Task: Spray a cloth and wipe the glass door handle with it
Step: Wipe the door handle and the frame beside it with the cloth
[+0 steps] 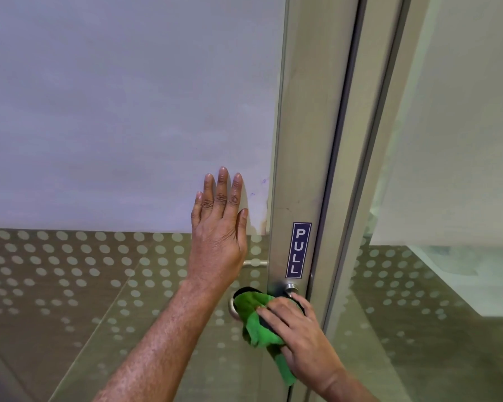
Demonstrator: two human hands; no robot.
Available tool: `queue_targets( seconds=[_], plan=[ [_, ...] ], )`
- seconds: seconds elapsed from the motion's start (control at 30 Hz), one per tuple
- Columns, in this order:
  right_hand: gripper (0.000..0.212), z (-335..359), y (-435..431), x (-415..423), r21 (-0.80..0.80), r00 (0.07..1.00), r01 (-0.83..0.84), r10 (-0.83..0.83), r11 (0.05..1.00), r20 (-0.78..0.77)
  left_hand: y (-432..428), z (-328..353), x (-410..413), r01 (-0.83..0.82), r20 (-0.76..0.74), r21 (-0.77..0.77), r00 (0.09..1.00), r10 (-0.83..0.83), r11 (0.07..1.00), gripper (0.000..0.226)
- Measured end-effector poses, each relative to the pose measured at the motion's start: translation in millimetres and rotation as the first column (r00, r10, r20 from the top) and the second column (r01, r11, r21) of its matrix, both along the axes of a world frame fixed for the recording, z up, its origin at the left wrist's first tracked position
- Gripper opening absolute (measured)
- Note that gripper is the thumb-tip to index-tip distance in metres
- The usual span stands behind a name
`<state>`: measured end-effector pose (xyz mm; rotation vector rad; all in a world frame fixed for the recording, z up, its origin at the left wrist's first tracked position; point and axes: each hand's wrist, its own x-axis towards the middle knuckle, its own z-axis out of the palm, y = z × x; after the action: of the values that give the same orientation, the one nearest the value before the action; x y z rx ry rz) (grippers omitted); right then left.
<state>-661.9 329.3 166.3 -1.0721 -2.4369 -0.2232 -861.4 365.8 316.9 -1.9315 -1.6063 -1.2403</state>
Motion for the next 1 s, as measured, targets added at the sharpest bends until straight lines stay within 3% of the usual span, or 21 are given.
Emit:
queue_targets(
  seconds=[0.13, 0.27, 0.37, 0.43, 0.47, 0.63, 0.8, 0.9, 0.93, 1.0],
  plan=[
    [0.075, 0.4, 1.2, 16.1, -0.095, 0.998, -0.019, 0.013, 0.995, -0.066, -1.6, 0.5, -2.6, 0.002, -0.005, -0.005, 1.000, -0.002, 1.000, 0.061],
    [0.063, -6.7, -5.1, 16.5, -0.259, 0.943, -0.005, -0.081, 0.966, -0.321, -2.3, 1.0, -0.2, 0.005, 0.000, -0.011, 1.000, -0.005, 1.000, 0.061],
    [0.057, -16.5, -16.1, -11.1, -0.398, 0.736, 0.055, -0.307, 0.916, -0.604, -2.6, 0.9, -0.3, 0.002, -0.002, -0.012, 1.000, -0.002, 1.000, 0.061],
    [0.058, -20.2, -27.0, -36.2, -0.379, 0.587, 0.095, -0.359, 0.921, -0.726, -2.7, 1.2, -0.5, 0.004, -0.005, -0.014, 1.000, -0.004, 1.000, 0.061],
    [0.066, -20.3, -33.1, -45.9, -0.353, 0.554, 0.120, -0.358, 0.928, -0.752, -2.9, 1.6, -0.1, 0.006, -0.003, -0.017, 1.000, -0.006, 1.000, 0.061],
    [0.090, -42.5, -40.4, -38.4, -0.154, 0.711, 0.195, -0.248, 0.969, -0.658, -3.8, 1.8, -0.1, 0.003, -0.009, -0.033, 1.000, -0.003, 0.999, 0.062],
    [0.102, -42.4, -46.2, -27.3, -0.243, 0.670, 0.095, -0.242, 0.965, -0.701, -4.5, 3.0, 0.2, -0.003, -0.025, -0.041, 1.000, 0.002, 0.999, 0.062],
    [0.094, -31.9, -53.9, -22.2, -0.333, 0.550, -0.007, -0.275, 0.943, -0.789, -6.7, 4.1, -1.1, -0.004, -0.029, -0.038, 1.000, 0.003, 0.999, 0.062],
    [0.087, -25.3, -56.8, -19.9, -0.387, 0.468, -0.072, -0.312, 0.919, -0.827, -7.9, 4.9, -1.4, 0.000, -0.028, -0.040, 1.000, -0.001, 0.999, 0.062],
    [0.065, -11.9, -59.6, -14.1, -0.467, 0.203, -0.229, -0.427, 0.854, -0.881, -10.7, 6.7, -1.7, 0.012, -0.033, -0.057, 0.999, -0.014, 0.998, 0.062]
  ],
)
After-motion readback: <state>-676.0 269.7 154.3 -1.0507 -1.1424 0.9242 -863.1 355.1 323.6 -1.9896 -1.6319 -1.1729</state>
